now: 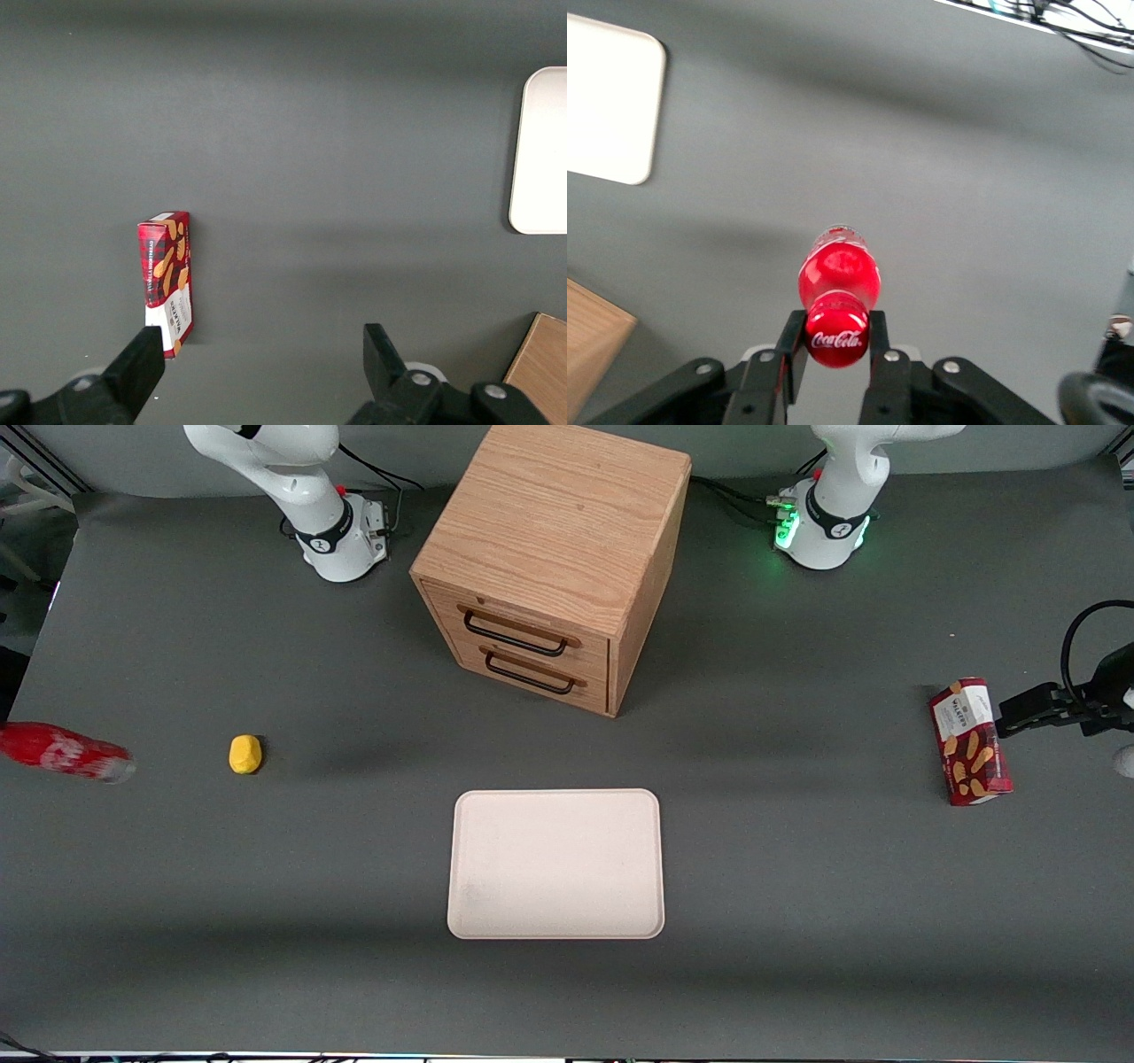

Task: Place coke bottle on tray
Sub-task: 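Lift the bottle and carry it over the white tray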

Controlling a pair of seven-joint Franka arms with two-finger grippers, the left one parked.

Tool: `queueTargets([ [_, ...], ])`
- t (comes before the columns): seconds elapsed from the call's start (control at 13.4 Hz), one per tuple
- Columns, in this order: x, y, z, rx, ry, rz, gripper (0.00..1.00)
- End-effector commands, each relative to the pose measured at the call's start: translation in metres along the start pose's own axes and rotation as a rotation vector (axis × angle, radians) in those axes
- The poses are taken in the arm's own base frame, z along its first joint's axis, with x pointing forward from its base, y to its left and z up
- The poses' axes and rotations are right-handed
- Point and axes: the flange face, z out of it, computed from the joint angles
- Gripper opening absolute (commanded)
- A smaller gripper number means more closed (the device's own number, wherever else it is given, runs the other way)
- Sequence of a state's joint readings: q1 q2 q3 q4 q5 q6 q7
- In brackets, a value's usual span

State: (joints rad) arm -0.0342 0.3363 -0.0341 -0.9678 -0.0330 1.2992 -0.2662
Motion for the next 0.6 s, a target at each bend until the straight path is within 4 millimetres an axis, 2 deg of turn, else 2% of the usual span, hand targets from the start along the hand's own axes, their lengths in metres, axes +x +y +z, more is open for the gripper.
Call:
queueTargets([
  [0.0,0.024,-0.083,0.007,0.061,0.0,0.118,0.01],
  [0.15,0.048,-0.153,0.021,0.087,0.025,0.208,0.01],
  [0.3,0.066,-0.212,0.039,0.1,0.041,0.29,0.0],
  [0.52,0.079,-0.284,0.058,0.161,0.045,0.427,0.0],
])
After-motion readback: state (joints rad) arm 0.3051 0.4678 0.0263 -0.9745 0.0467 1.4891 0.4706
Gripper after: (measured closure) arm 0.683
